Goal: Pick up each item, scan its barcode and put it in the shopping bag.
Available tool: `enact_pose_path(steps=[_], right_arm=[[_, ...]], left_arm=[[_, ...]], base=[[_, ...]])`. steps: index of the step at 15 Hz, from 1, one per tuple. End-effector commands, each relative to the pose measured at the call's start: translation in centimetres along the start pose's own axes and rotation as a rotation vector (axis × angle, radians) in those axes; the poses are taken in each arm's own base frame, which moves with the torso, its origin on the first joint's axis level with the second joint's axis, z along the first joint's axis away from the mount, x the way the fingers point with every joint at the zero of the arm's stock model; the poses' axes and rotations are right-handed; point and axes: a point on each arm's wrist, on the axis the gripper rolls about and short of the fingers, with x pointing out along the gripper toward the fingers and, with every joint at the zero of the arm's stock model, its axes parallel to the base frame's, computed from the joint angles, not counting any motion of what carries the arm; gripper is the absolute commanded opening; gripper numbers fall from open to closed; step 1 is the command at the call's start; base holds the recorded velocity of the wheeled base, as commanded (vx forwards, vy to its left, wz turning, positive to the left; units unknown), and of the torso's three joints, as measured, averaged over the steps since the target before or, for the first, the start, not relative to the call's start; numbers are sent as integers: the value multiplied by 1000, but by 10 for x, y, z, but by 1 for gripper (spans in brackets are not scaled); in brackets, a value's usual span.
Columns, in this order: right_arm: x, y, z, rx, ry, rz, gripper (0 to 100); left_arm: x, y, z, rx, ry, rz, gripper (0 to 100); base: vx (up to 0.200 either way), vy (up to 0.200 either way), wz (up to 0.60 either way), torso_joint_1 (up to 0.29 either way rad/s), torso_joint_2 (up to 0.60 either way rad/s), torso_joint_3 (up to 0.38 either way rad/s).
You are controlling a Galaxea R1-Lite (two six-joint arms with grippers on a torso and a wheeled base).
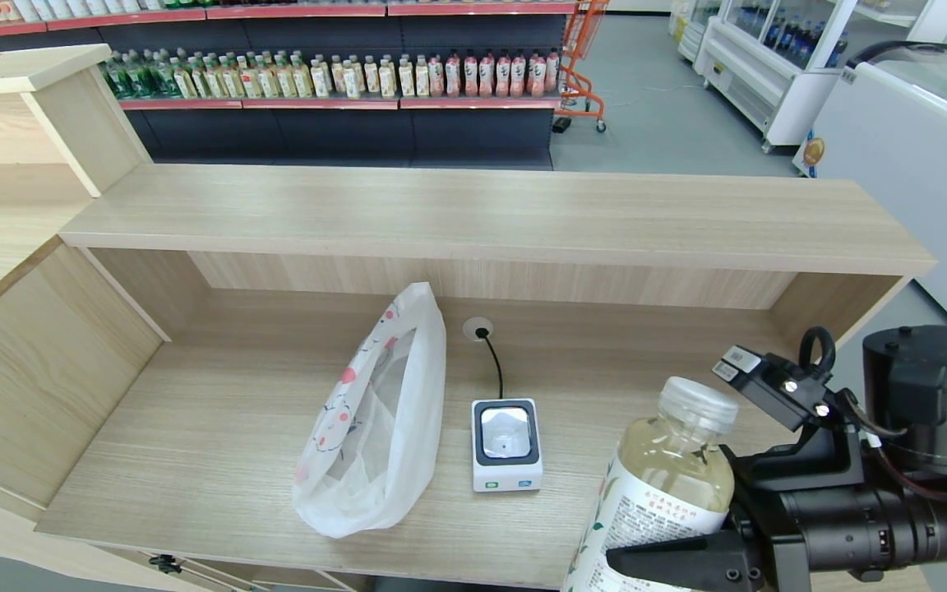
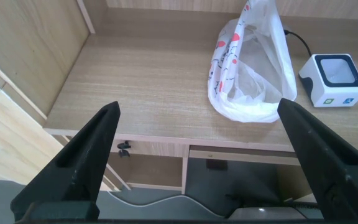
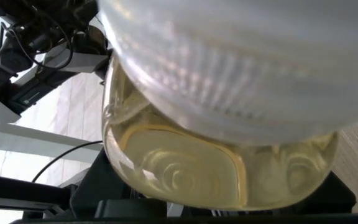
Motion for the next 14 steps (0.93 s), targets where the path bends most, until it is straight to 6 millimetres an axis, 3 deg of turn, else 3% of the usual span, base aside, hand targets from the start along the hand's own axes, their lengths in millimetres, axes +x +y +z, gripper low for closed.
enact_pose_path(steps=[1,10,12,14], right_arm=[[0,0,0,-1,-1,1,0],[-2,3,2,-22,-10,0,0],[-8,4,5,-204,-33,-74,0],[-20,-7,11,-458,-37,-273,0]], left_arm=[[0,0,0,0,1,0,100],[0,0,0,0,1,0,100],[0,0,0,0,-1,0,100],[0,0,0,0,1,0,100]], base=[[0,0,0,0,0,0],[0,0,0,0,0,0],[0,0,0,0,0,0],[0,0,0,0,0,0]])
